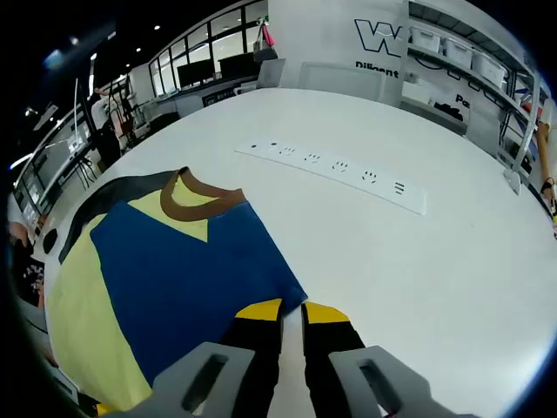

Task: Fold the garment on the visible template until the final outline fits inside the template.

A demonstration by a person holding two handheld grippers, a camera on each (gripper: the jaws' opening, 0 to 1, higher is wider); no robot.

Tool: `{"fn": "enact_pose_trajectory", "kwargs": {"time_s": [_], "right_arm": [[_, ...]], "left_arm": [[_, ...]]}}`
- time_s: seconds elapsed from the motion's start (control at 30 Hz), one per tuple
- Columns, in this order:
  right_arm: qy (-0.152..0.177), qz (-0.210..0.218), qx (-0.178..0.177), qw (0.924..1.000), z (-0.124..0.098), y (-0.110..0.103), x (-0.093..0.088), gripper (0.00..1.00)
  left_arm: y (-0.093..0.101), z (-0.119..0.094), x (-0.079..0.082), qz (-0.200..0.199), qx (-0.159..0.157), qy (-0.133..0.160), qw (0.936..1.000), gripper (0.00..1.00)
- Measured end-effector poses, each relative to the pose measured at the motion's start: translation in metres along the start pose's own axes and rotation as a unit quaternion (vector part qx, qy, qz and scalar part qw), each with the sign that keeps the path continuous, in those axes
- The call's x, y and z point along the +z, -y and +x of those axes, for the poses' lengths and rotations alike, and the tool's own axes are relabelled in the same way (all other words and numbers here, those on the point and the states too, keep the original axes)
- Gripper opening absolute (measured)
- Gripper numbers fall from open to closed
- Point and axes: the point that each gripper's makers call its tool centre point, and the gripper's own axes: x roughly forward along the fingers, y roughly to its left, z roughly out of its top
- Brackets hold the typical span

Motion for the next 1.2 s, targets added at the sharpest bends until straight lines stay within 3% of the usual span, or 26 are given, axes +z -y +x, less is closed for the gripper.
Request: {"fn": "enact_pose_trajectory", "kwargs": {"time_s": [0.07,0.47,0.63,0.83,1.2], "right_arm": [[-0.001,0.000,0.001,1.0000,0.001,0.000,0.000,0.07],[-0.004,-0.014,0.003,0.9999,0.007,-0.003,0.001,0.00],[0.007,-0.032,-0.016,0.9993,0.005,0.006,0.008,0.00],[0.005,-0.073,-0.032,0.9968,0.010,0.009,0.011,0.00],[0.001,-0.087,-0.049,0.9950,0.014,0.015,0.011,0.00]], "left_arm": [[-0.004,0.000,0.000,0.006,0.009,0.001,0.9999,0.02],[-0.004,0.001,-0.001,-0.018,-0.002,0.002,0.9998,0.02],[-0.001,0.001,-0.002,0.016,0.010,0.007,0.9998,0.01],[-0.002,0.001,-0.001,-0.004,0.000,0.003,1.0000,0.01],[0.002,0.001,-0.003,0.008,-0.010,-0.003,0.9999,0.01]]}}
